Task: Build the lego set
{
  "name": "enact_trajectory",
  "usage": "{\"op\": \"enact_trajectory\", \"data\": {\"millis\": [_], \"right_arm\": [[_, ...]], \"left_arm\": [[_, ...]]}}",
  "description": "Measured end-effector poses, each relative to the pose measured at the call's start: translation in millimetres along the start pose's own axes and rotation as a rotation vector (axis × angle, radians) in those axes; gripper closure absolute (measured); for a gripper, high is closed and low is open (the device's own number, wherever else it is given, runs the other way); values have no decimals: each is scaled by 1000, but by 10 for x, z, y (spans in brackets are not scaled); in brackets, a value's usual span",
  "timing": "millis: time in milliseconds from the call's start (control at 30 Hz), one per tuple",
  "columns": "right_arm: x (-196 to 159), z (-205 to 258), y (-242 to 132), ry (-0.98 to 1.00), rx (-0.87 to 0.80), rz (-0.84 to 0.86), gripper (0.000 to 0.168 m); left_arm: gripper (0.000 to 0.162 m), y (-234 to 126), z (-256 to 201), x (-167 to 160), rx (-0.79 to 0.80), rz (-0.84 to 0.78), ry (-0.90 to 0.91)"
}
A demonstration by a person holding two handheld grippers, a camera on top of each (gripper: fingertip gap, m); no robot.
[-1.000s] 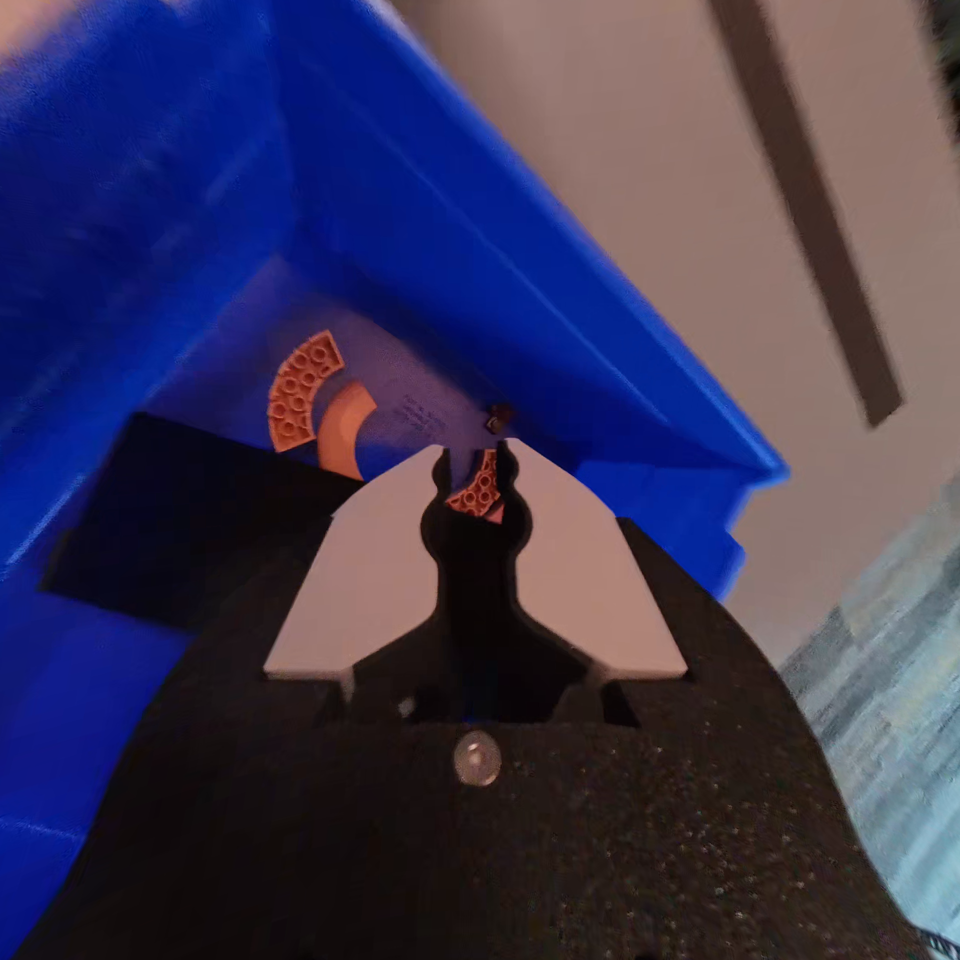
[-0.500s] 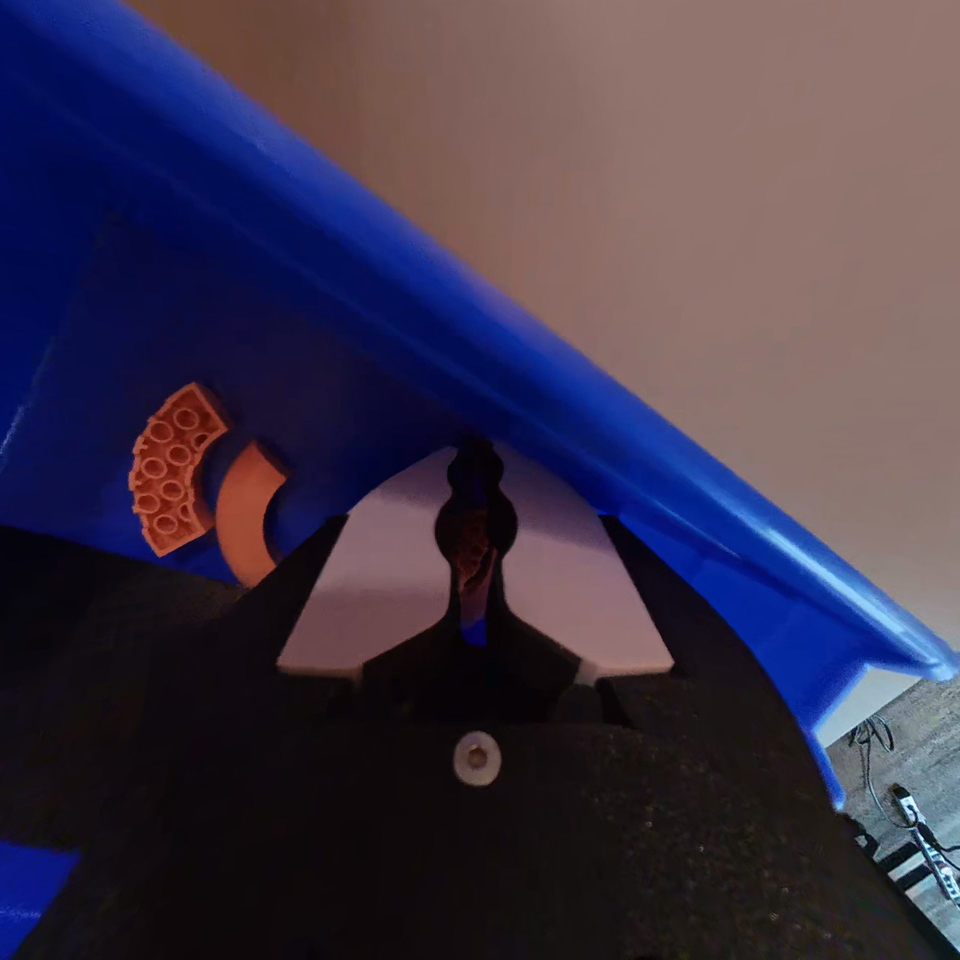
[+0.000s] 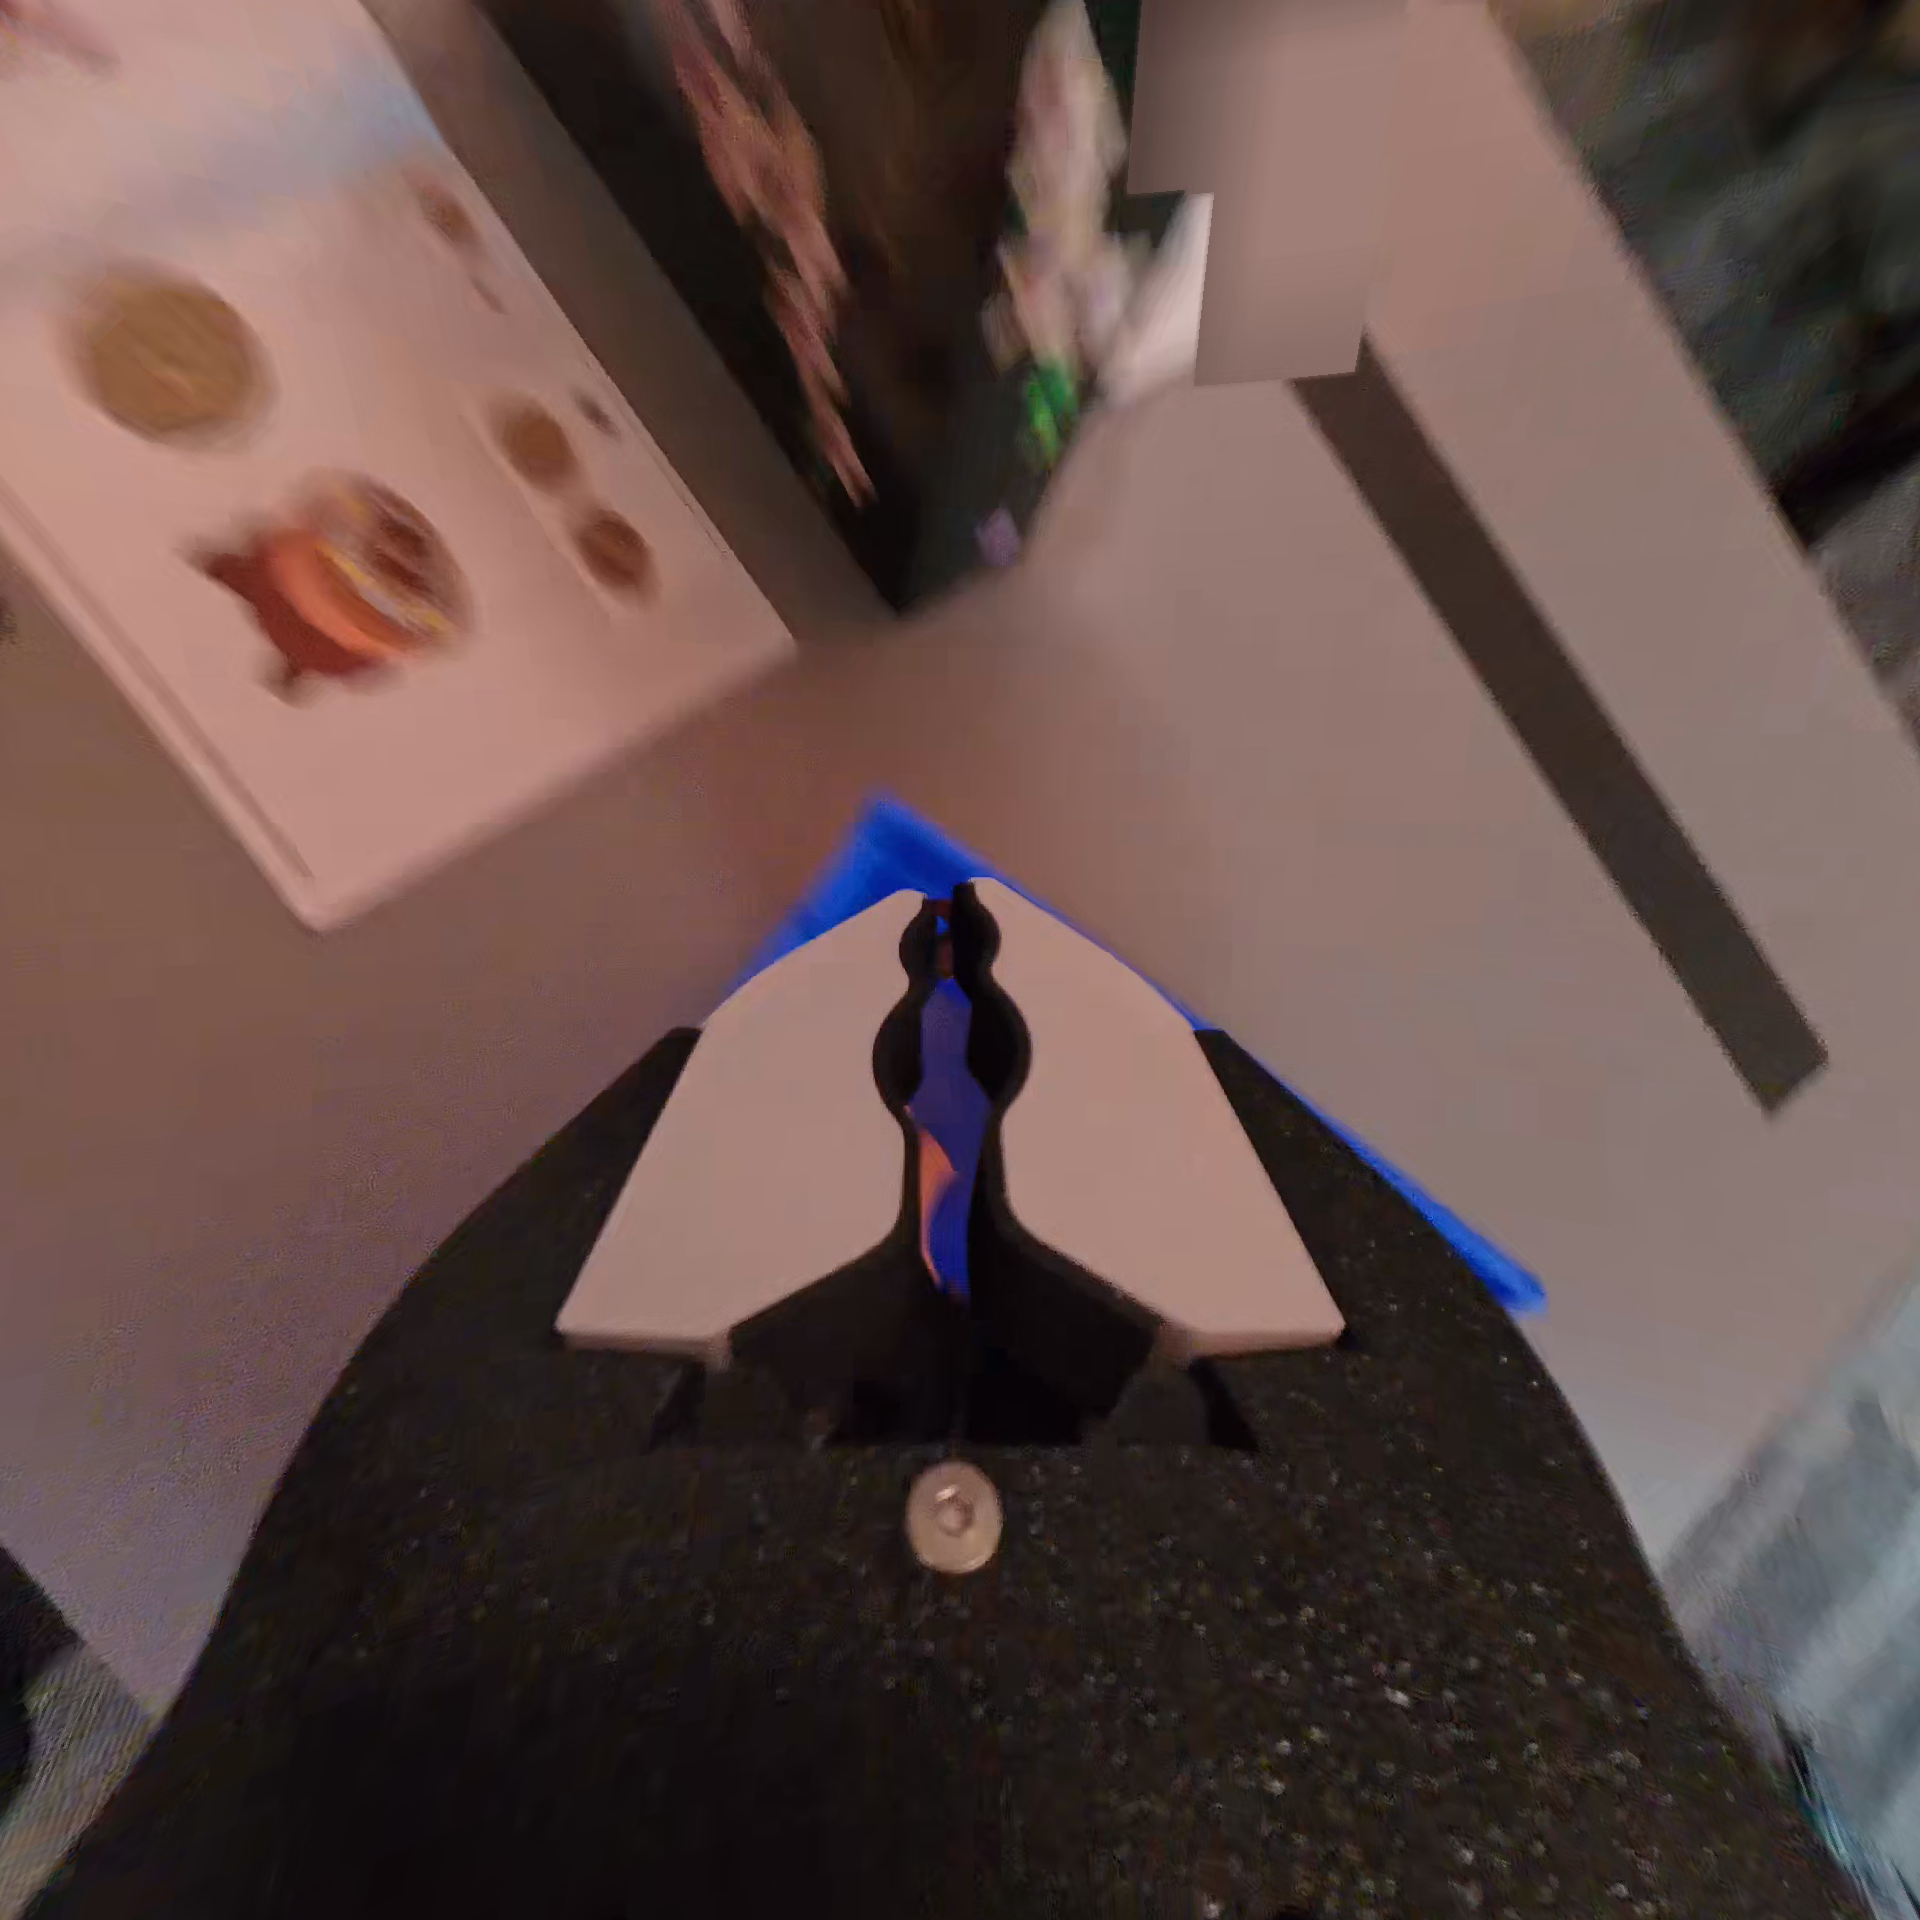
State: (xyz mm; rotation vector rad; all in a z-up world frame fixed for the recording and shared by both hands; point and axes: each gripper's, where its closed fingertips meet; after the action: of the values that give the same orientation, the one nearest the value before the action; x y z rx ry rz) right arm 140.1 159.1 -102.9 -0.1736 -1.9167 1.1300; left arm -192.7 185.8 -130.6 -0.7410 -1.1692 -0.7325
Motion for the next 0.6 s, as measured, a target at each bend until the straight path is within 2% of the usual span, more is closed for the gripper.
{"op": "enact_trajectory", "data": {"millis": [133,233,333,400,500,600], "right_arm": [[852,755,85,-80,176,-223,166],[1202,1319,513,-110,321,-286,166],[1133,1788,1136,-106,441,-165,166],[1057,1874,1469,-138,418,-111,166],[957,1879,1765,-194,379,-41,165],[961,1891,1862,-250,357,-20,164]], "left_arm": [[93,9,-55,-40,-24,-42,-10],[94,22,-130,-61,-55,-73,-20],[94,-15,-177,-38,-81,-102,-28],[95,-68,-190,-1,-97,-138,-45],[96,-122,-159,14,-106,-181,-78],[97,-156,-124,26,-108,-216,-114]]}}
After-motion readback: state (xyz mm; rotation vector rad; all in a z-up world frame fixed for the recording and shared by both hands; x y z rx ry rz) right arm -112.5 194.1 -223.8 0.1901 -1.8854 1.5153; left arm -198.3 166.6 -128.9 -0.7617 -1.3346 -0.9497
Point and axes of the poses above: each gripper's, where its closed fingertips meet, y out along the fingers, x out of its top, z = x × y across the jaws, and after that the axes turned 1 degree about -z, right-handed
